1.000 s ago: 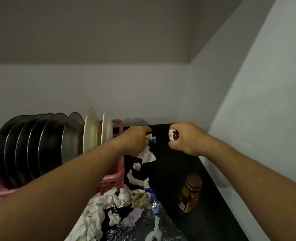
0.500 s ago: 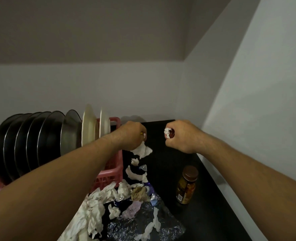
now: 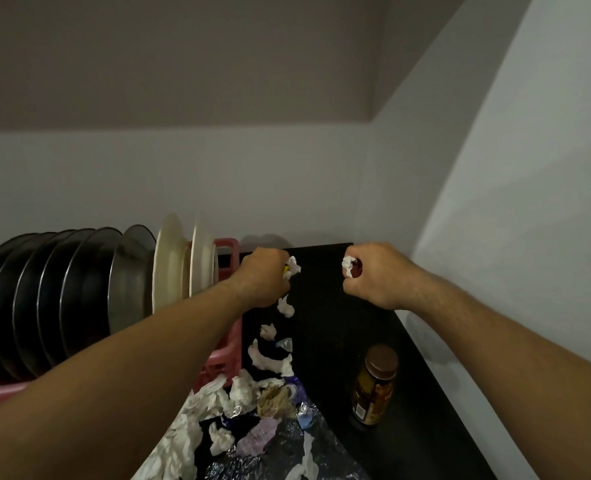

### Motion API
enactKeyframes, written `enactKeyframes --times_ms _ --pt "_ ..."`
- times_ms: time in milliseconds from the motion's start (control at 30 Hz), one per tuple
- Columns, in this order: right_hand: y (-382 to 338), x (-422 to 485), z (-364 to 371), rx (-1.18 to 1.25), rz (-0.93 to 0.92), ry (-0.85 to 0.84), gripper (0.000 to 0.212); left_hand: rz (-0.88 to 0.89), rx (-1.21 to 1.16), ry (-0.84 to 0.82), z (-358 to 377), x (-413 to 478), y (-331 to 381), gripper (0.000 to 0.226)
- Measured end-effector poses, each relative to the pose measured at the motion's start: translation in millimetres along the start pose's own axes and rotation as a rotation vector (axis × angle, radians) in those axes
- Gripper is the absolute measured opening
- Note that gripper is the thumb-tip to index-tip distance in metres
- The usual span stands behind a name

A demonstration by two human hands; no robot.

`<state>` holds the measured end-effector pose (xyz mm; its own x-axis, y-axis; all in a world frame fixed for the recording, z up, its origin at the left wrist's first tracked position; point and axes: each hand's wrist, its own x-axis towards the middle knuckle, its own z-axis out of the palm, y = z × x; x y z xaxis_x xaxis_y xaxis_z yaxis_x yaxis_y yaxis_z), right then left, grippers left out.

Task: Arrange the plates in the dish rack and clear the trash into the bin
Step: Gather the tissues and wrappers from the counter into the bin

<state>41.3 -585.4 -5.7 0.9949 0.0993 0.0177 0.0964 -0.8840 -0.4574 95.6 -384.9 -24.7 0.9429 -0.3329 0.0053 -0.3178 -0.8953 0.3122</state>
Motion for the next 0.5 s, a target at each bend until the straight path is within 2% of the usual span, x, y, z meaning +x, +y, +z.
enactKeyframes --times_ms 100,267,400,500 --pt "6.6 1.3 2.5 0.035 0.014 -0.005 0.017 -0.005 0.003 -0.062 9.2 8.9 -4.3 0.019" --pt "18.9 3.0 6.2 0.081 0.031 -0.021 0.018 -0.015 0.048 -0.132 27.9 28.7 -6.9 0.012" --pt "30.8 4.7 8.2 0.102 0.048 -0.021 0.018 -0.048 0.054 -0.213 46.7 44.1 -7.6 0.035" --pt "35.2 9.3 9.9 0.090 0.056 -0.031 0.017 -0.065 0.109 -0.291 60.2 54.6 -8.4 0.041"
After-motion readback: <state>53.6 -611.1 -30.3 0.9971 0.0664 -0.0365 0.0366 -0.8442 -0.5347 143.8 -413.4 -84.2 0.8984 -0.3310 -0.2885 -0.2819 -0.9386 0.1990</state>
